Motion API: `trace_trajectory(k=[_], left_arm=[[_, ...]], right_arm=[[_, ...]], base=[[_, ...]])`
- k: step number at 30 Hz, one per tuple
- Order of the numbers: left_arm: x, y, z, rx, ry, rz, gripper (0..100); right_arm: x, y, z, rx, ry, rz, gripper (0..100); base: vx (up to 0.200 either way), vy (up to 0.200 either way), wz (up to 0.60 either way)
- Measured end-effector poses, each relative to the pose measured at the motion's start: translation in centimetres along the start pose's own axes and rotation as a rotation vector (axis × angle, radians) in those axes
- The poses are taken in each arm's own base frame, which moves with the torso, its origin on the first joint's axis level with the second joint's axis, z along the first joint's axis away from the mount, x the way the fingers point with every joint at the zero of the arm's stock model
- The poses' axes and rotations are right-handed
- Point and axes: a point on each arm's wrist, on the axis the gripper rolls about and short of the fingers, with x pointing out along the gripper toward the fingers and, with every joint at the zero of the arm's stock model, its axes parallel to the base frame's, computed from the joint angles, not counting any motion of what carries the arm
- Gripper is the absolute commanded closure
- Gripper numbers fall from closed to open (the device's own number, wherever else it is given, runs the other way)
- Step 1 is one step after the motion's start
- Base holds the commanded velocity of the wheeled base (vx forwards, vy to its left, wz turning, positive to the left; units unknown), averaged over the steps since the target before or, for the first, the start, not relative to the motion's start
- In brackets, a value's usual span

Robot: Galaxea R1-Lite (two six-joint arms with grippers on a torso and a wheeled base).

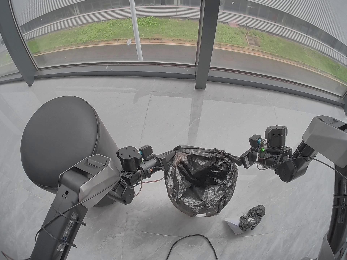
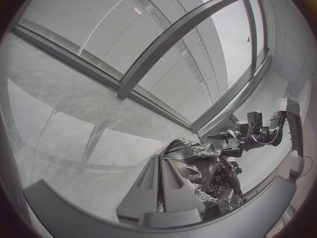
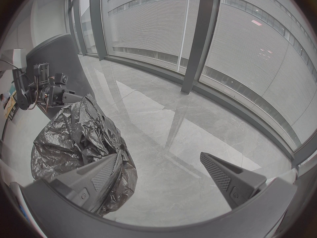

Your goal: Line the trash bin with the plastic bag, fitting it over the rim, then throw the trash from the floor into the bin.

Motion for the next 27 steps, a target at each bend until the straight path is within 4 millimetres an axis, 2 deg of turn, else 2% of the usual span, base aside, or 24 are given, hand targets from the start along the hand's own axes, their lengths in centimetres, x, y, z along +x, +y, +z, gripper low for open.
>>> trace_trajectory(k=[14, 19, 27], left_arm=[[-0.4, 0.9, 0.2, -0.021, 0.023, 0.027, 100], [-0.2, 0.8, 1.0, 0.004, -0.018, 0.015, 100], [-0.1, 1.7, 2.3, 0.018, -0.049, 0.028, 100]], right_arm=[[-0.5, 0.1, 0.6, -0.003, -0.014, 0.003, 0], [-0.6, 0.2, 0.8, -0.004, -0.016, 0.005, 0], [-0.5, 0.7, 1.2, -0.003, -0.029, 0.014, 0]], base=[[-0.200, 0.000, 0.00], [0.000, 0.000, 0.00], [0.000, 0.000, 0.00]])
